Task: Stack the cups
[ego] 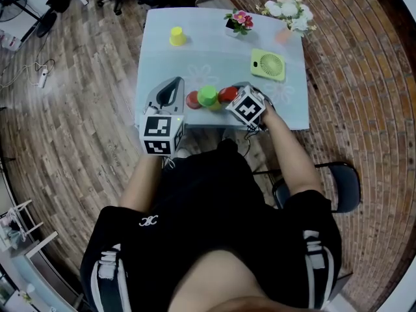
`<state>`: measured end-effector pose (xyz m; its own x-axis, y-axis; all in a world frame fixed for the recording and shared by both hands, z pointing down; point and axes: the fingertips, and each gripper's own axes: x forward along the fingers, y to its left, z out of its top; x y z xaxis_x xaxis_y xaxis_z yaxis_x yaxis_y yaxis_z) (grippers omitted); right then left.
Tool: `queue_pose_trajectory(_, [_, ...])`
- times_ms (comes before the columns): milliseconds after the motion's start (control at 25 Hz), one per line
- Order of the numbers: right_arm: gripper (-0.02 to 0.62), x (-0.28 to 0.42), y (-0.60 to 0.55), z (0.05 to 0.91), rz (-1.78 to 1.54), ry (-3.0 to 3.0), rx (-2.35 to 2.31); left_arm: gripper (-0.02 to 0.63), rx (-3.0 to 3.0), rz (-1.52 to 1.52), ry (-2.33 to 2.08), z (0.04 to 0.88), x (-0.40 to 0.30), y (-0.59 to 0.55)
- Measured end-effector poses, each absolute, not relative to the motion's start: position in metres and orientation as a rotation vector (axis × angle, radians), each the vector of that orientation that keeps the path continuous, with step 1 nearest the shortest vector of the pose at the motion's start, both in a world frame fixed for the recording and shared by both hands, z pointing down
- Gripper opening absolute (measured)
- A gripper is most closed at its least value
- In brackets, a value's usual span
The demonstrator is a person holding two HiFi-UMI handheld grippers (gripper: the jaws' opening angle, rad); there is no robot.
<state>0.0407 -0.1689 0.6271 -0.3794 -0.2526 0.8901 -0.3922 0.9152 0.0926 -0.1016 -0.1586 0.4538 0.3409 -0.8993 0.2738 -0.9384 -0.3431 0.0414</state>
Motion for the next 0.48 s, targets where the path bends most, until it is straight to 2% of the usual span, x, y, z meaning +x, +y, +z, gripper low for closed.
queue_pose_trajectory(120, [0.275,0.039,-0.168,0.627,0.163,-2.004,0.459,0.002,2.413,0.295,-1.676,0.452,-0.101,-0.158])
queue_pose_trajectory(200, [0.301,0.038,-0.167,0.622,0.150,-2.022,0.456,0.002,2.415,0.294,-1.674,0.451,-0.100,-0.158])
queue_pose_trajectory(480, [0.310,0.043,-0.173,0.583,0.127,-2.130,0.591,0.002,2.431,0.303,-1.667,0.451,-0.094,-0.157])
